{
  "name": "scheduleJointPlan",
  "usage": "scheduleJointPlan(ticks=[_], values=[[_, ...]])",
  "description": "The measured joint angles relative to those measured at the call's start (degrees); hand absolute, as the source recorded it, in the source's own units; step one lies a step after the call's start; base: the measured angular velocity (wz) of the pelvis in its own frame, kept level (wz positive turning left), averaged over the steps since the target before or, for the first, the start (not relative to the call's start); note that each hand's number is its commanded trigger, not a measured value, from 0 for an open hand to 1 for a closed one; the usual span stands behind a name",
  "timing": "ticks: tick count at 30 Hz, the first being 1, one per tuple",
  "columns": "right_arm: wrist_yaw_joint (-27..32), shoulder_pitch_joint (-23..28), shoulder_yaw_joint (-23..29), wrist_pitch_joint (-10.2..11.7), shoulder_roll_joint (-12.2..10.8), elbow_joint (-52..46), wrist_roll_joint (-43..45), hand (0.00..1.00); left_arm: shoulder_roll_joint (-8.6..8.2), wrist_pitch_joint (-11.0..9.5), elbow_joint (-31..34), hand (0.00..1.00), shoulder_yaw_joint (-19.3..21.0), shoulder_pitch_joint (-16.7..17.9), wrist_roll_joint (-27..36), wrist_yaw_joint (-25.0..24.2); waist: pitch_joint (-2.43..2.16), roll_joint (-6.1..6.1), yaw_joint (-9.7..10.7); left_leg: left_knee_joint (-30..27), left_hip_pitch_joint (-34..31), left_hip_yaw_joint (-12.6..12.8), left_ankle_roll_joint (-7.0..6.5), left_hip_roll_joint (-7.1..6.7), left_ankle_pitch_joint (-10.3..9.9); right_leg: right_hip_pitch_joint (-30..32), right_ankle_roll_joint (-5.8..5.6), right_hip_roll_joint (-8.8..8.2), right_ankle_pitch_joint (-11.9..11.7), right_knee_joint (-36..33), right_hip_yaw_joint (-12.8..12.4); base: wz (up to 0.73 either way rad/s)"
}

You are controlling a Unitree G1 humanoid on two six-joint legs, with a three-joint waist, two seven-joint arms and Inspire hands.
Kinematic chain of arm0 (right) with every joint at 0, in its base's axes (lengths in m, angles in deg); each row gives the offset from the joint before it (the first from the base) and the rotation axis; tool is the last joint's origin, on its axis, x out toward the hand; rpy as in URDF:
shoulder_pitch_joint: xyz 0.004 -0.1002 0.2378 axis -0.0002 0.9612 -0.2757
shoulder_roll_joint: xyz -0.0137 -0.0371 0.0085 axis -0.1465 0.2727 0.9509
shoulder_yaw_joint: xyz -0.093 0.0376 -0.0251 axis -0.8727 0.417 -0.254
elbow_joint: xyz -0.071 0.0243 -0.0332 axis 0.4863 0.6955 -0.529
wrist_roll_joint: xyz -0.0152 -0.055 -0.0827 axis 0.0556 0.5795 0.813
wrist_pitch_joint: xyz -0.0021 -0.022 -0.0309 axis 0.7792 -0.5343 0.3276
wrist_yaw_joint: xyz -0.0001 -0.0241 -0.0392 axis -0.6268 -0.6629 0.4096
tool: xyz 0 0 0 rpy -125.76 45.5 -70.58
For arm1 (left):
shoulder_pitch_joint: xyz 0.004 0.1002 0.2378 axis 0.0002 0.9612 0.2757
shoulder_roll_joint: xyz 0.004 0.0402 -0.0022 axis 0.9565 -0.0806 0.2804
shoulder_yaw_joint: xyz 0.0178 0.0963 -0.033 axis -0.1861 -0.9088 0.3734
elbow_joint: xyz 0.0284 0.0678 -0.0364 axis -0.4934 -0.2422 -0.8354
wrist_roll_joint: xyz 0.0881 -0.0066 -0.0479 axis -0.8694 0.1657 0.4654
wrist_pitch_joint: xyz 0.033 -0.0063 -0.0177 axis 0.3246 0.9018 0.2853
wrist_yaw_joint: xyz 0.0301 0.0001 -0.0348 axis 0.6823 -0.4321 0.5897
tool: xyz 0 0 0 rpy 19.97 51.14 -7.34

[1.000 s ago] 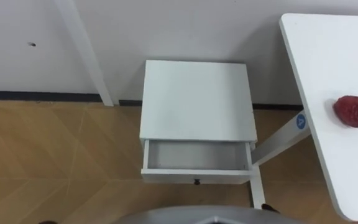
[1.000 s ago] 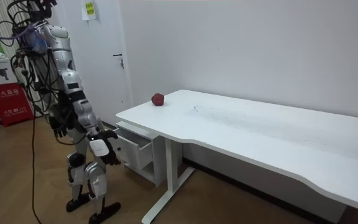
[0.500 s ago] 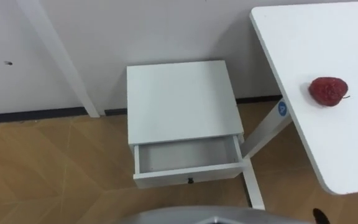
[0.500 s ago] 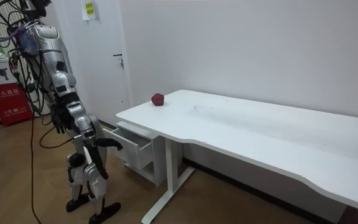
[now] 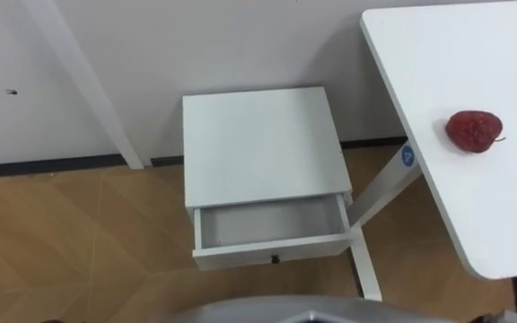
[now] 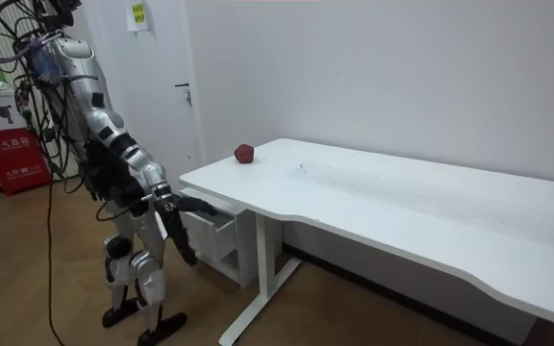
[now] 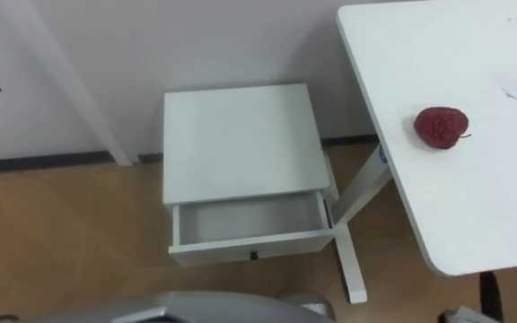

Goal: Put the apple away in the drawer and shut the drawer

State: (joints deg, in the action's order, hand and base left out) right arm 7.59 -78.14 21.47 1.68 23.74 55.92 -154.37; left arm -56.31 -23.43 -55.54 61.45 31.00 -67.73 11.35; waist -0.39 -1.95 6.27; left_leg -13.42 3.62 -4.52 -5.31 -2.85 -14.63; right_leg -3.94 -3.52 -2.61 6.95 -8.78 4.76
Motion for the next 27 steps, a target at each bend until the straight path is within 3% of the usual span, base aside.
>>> scheduleJointPlan(ticks=[7,9,12,16,20,27], values=[[9.8,-0.1,-2.4,5.1,0.7,-15.2,2.6,0.00,0.05,-1.1,1.5,0.00,-0.3,-0.2,-0.1,0.0,0.28,-0.12,-0.4,0.8,-0.2,1.2,0.05,0.19,0.2,1.1,0.02,0.06,0.0,0.0,-0.3,-0.09],[11.8,-0.1,-2.7,6.6,1.0,-19.7,6.9,0.00,0.12,-1.8,1.6,0.00,-0.2,-0.3,-0.1,0.0,0.29,-0.13,-0.6,0.8,-0.2,1.2,0.04,0.17,0.2,1.1,0.02,0.06,0.0,0.0,-0.4,-0.02],[13.3,-0.1,-4.7,7.4,1.1,-24.2,12.3,0.00,0.11,-2.1,1.7,0.00,-0.3,0.1,-0.1,0.0,0.31,-0.16,-0.7,0.8,-0.2,1.3,0.04,0.18,0.2,1.1,0.02,0.06,0.0,0.0,-0.4,0.00],[17.5,-0.3,-7.4,7.8,1.8,-28.3,18.2,0.00,0.18,-2.1,2.2,0.00,-2.1,0.2,-0.1,0.8,0.86,-0.39,-1.2,0.8,-0.2,1.2,0.04,0.17,0.2,1.1,0.02,0.07,0.0,0.0,-0.5,0.00],[22.4,-0.2,-9.1,7.8,1.9,-34.9,20.7,0.00,0.38,-2.1,2.2,0.00,-3.6,0.0,0.0,0.8,0.76,-0.07,-1.3,0.7,-1.5,1.2,0.14,0.13,0.4,2.4,0.12,0.05,-0.1,-0.2,-0.4,0.00],[24.0,0.0,-15.9,9.0,3.4,-43.9,40.8,0.00,0.57,-2.6,2.0,0.00,-6.1,-0.8,-0.1,0.7,0.19,0.15,-2.1,0.8,-1.8,1.3,0.23,0.19,0.8,3.1,0.13,-0.02,-0.1,-1.0,0.0,0.00]])
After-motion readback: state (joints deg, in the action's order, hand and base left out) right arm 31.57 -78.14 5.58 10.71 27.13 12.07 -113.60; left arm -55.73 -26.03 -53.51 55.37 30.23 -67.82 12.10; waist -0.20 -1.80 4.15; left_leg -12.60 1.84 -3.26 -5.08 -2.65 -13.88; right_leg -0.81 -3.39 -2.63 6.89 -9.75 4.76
